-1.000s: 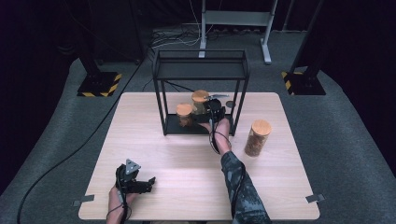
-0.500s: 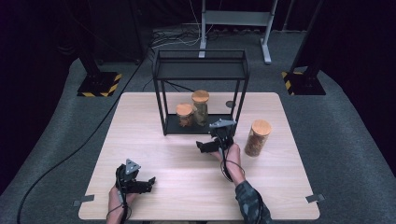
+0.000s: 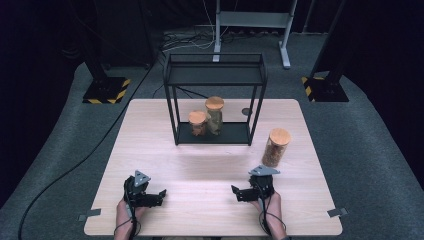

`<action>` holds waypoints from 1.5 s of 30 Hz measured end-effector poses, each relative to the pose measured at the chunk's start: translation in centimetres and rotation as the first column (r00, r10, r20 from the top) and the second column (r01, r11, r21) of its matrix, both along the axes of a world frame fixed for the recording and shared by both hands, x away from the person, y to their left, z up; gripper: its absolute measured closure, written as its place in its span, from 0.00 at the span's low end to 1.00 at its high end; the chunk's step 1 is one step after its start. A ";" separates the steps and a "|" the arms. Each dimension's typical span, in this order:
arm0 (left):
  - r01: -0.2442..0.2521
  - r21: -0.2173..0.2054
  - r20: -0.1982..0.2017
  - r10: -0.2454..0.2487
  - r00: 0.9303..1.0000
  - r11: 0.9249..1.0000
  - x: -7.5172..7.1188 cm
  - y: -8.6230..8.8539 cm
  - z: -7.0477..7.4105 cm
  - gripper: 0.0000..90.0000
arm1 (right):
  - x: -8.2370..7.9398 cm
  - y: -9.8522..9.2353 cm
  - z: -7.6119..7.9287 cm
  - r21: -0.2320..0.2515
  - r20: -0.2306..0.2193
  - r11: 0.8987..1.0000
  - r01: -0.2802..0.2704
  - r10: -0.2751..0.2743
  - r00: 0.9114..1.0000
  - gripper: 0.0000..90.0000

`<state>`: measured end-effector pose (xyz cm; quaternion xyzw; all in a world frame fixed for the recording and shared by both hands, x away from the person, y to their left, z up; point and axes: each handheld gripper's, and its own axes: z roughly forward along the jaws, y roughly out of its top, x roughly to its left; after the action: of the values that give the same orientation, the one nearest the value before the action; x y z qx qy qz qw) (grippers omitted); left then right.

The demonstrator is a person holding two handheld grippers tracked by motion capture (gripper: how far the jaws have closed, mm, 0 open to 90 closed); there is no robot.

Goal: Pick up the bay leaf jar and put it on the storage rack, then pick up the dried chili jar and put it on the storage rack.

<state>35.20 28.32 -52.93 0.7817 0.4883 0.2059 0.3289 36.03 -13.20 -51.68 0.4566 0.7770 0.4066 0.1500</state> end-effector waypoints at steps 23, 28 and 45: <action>-0.001 0.003 -0.001 0.001 1.000 1.000 0.0 0.0 0.0 0.01 | -2.5 -4.1 -0.7 0.046 0.059 0.997 0.064 -0.066 0.996 0.00; -0.001 0.005 -0.001 0.001 1.000 1.000 0.0 0.0 0.0 0.01 | -2.5 -4.1 -0.7 0.037 0.052 0.997 0.069 -0.070 0.996 0.00; -0.003 0.001 -0.003 0.003 1.000 1.000 0.0 0.0 0.0 0.01 | -1.3 -5.9 -0.4 -0.011 0.067 0.992 0.122 -0.121 0.990 0.00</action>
<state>35.24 28.32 -52.93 0.7815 0.4898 0.2054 0.3273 34.76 -19.07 -52.13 0.4883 0.7454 0.4056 0.2037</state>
